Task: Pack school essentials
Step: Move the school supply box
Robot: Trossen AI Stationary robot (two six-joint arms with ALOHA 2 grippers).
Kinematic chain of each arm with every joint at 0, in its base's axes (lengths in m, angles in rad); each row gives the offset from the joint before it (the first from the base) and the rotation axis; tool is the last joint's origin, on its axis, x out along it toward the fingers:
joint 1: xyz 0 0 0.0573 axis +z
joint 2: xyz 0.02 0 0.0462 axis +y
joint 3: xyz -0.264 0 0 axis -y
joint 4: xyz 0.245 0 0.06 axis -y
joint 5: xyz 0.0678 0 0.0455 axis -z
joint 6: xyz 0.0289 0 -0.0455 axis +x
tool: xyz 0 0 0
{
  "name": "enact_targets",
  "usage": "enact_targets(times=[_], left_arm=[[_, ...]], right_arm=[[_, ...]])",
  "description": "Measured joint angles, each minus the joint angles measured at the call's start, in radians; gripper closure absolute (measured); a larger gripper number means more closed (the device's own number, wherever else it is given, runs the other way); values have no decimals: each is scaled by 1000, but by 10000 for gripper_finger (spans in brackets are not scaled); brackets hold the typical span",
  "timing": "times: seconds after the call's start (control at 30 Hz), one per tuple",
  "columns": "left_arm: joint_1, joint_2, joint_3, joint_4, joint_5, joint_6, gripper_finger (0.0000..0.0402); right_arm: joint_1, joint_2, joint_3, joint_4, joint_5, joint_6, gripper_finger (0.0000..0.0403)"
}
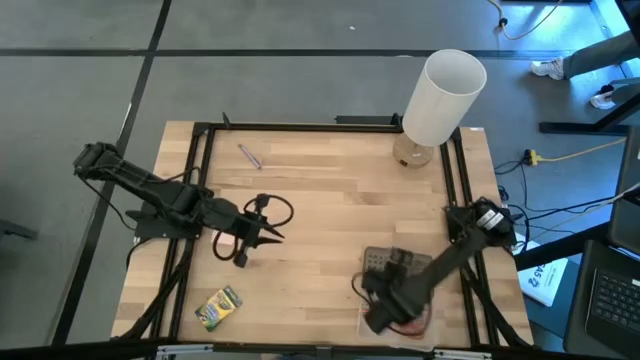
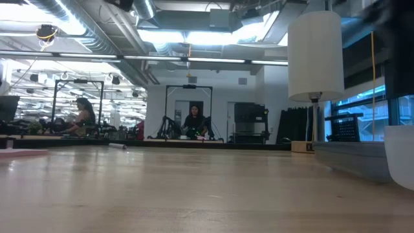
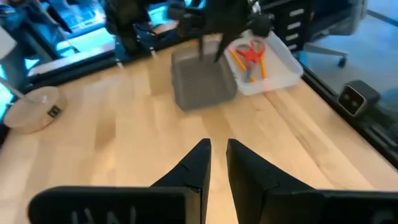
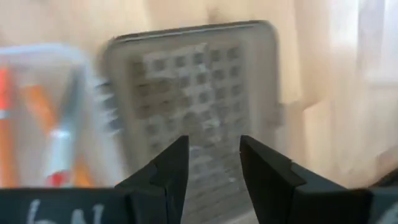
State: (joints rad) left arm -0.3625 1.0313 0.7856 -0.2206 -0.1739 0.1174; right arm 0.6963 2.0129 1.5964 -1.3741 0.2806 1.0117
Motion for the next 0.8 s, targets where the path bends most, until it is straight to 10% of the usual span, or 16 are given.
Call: enact_targets(times=[0.47, 0.8], left_arm=[[35, -27, 0, -135, 8, -11, 354], [35, -148, 0, -223, 8, -2, 354]], right_arm=[[-285, 0, -46, 205, -227, -459, 296], [-362, 0, -150, 245, -316, -439, 302]])
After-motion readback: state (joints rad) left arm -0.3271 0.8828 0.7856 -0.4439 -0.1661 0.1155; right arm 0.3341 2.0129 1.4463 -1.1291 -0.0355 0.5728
